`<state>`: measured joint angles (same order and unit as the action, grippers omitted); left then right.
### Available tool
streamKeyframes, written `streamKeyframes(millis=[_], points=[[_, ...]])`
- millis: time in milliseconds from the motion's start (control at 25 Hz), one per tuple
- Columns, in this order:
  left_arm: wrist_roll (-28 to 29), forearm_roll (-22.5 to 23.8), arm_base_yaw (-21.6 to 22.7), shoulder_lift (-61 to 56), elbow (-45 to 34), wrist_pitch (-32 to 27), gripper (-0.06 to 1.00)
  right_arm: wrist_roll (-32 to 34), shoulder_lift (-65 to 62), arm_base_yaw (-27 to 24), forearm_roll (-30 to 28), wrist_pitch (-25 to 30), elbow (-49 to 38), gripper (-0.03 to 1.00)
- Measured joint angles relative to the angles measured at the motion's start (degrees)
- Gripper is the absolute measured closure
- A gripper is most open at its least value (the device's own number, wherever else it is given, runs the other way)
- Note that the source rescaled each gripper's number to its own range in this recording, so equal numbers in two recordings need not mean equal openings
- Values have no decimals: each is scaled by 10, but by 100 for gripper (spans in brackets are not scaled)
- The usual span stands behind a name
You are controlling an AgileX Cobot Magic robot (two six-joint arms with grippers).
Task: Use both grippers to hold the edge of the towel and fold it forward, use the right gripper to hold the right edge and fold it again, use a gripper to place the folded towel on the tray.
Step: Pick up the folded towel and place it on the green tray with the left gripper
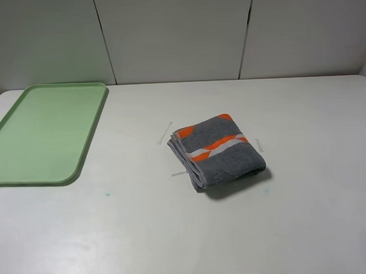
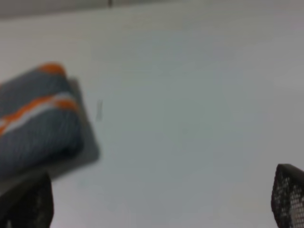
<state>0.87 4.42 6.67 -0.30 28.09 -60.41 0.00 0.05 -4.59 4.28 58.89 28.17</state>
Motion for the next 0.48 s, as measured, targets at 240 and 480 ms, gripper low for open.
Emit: streamKeyframes(millis=[240,480], points=[[0,0,0,0,0,0,-6,0,-4,-9,1,-1,0,-3],[0,0,0,0,0,0,-6,0,-4,-9,-2,-1,0,-3]])
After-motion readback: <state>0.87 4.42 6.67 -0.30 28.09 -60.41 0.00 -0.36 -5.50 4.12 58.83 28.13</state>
